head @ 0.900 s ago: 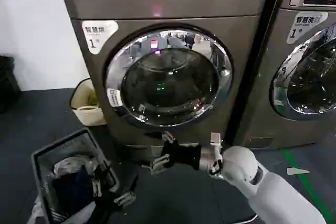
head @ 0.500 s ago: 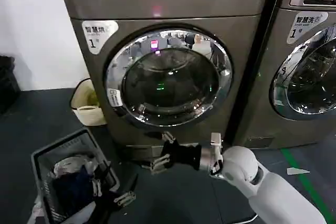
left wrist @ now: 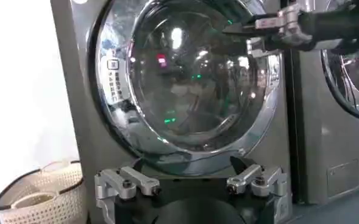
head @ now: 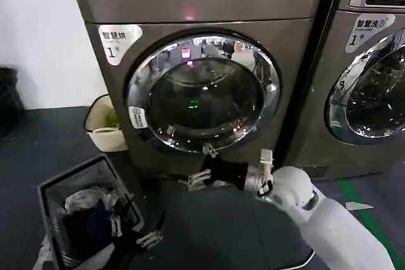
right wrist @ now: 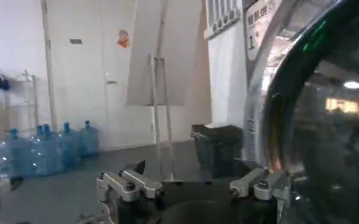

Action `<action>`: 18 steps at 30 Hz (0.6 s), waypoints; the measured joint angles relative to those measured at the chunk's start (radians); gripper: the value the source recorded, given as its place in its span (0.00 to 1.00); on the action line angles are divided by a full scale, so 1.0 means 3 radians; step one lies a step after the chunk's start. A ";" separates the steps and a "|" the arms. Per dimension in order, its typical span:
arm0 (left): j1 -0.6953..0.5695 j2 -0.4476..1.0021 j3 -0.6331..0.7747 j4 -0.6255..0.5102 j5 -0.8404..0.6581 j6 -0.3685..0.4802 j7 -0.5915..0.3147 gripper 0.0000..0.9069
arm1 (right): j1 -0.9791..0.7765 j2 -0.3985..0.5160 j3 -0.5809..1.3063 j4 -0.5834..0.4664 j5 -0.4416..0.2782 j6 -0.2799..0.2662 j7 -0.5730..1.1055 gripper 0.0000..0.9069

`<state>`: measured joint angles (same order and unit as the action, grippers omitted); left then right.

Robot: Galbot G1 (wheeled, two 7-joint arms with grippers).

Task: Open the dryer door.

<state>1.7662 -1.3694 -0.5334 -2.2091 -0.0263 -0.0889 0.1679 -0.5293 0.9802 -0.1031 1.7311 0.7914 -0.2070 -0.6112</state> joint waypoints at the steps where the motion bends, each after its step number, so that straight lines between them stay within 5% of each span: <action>1: 0.0001 0.0000 0.0000 0.0000 0.0000 0.0000 0.0001 1.00 | 0.0033 0.0009 -0.0020 -0.0036 0.0000 0.0008 -0.0003 1.00; 18: 0.0014 -0.0001 0.0003 -0.0014 0.0002 -0.0003 0.0002 1.00 | 0.0590 0.0371 -0.0412 -0.0680 -0.0069 0.0135 0.0018 1.00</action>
<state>1.7704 -1.3697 -0.5324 -2.2133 -0.0257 -0.0897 0.1686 -0.3523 1.0915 -0.2267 1.5272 0.7708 -0.1667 -0.6059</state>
